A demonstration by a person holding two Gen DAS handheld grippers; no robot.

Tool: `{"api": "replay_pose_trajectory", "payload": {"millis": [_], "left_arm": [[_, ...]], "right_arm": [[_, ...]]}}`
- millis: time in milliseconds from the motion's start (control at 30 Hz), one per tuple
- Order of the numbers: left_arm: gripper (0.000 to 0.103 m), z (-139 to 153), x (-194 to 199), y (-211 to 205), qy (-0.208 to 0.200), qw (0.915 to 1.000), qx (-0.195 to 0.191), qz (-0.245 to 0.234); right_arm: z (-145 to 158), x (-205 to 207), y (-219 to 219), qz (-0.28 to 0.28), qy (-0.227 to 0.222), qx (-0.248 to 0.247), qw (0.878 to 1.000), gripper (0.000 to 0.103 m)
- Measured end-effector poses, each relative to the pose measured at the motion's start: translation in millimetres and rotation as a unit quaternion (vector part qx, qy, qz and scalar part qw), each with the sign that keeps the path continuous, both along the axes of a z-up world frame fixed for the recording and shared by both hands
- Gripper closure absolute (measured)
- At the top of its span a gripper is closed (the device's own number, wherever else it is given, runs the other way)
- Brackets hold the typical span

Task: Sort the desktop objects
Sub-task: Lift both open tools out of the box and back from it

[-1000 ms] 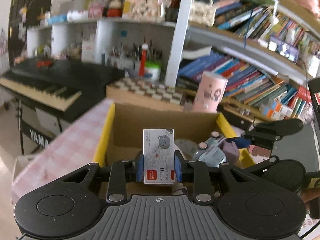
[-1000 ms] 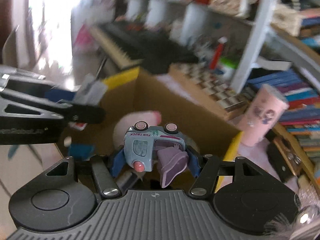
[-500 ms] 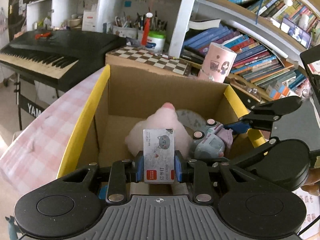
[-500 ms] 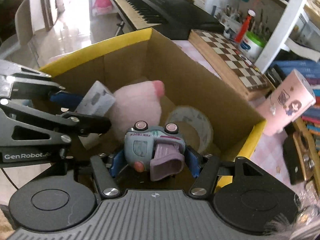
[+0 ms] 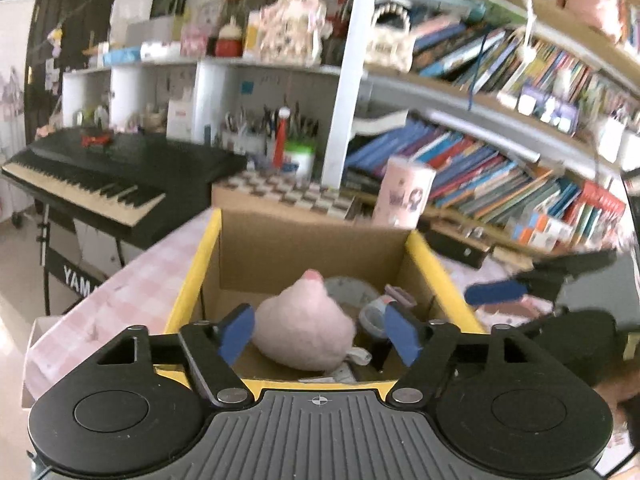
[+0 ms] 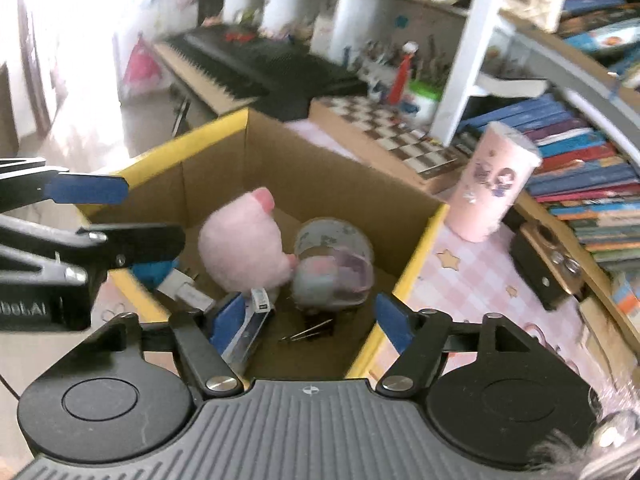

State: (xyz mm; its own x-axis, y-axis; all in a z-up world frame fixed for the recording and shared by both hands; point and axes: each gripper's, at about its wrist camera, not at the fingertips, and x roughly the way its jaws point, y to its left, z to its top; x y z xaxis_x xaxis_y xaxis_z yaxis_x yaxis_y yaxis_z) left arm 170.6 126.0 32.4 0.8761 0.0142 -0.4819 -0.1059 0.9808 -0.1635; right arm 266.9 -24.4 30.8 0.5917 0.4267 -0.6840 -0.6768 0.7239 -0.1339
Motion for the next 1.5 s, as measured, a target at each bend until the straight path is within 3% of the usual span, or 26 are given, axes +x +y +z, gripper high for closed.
{"api": "replay_pose_trajectory", "payload": {"millis": [67, 400, 700, 1000, 1233, 1500], "left_arm": [[0.014, 5, -12, 0, -0.012, 0.9999, -0.002, -0.002], [0.002, 12, -76, -9, -0.038, 0.9990, 0.007, -0.021], [0.000, 1, -124, -28, -0.047, 0.9974, 0.029, -0.046], [0.000, -21, -147, -59, -0.005, 0.9929, 0.068, -0.098], [0.000, -28, -144, -75, 0.014, 0.9904, 0.070, -0.118], [0.000, -33, -153, -90, 0.022, 0.9863, 0.082, -0.142]], "right_arm": [[4, -15, -10, -0.024, -0.007, 0.013, 1.000, 0.029], [11, -98, -57, -0.155, -0.045, 0.076, 0.984, 0.029], [-7, -181, -87, -0.280, -0.083, 0.100, 0.951, 0.024], [-32, -247, -111, -0.379, -0.089, 0.090, 0.917, 0.014], [-37, -260, -121, -0.402, -0.083, 0.081, 0.908, 0.001], [-42, -272, -134, -0.418, -0.070, 0.086, 0.902, 0.000]]}}
